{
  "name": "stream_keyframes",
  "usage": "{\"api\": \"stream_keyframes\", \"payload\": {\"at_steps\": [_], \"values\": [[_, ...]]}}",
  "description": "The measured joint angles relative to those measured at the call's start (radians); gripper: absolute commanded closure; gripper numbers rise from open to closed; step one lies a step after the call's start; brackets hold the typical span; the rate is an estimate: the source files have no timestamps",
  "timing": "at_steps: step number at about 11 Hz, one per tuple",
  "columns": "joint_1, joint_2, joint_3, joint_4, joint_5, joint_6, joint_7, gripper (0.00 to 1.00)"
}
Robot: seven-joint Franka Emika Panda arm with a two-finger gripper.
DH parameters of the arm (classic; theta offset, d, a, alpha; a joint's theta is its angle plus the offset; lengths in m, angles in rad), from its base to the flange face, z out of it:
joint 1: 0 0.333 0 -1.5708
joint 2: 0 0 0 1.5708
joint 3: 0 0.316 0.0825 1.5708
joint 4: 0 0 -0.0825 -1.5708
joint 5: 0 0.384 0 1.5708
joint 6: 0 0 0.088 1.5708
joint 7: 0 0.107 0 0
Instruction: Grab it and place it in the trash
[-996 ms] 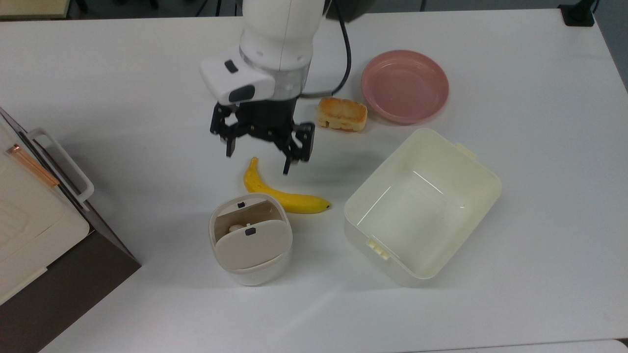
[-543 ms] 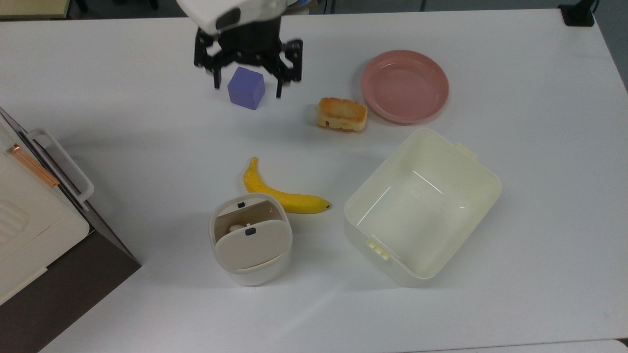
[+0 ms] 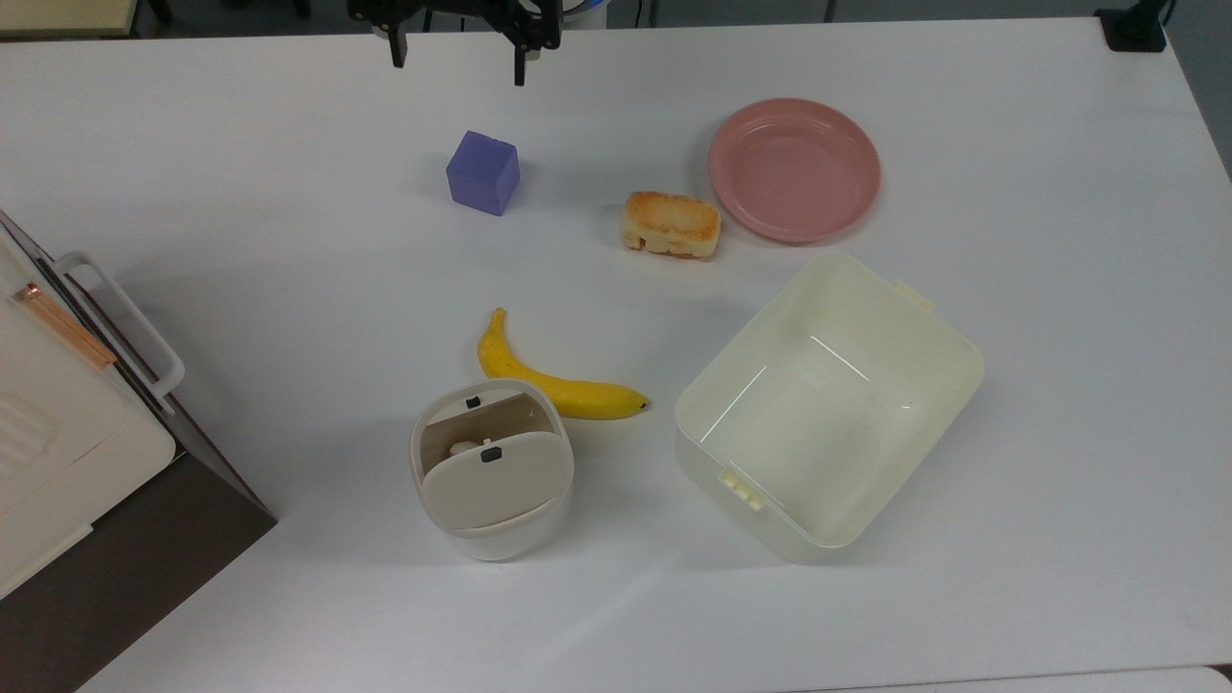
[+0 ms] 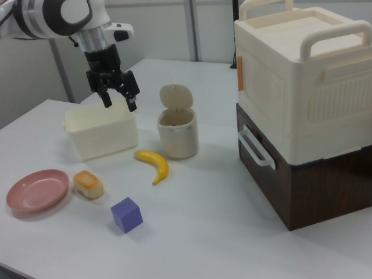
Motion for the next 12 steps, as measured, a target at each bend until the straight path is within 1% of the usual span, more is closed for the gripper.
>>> {"api": "stream_keyframes", "payload": {"at_steps": [2,4,8,12], "values": [[0.005,-0.020,-0.001,-0.025,0.000,0.000,-0.001,0.00],[0.005,-0.033,-0.013,-0.026,0.012,0.000,-0.001,0.00],[0.008,-0.035,-0.015,-0.034,0.068,0.021,-0.001,0.00],[0.016,-0.034,-0.015,-0.051,0.070,0.025,0.003,0.00]]}}
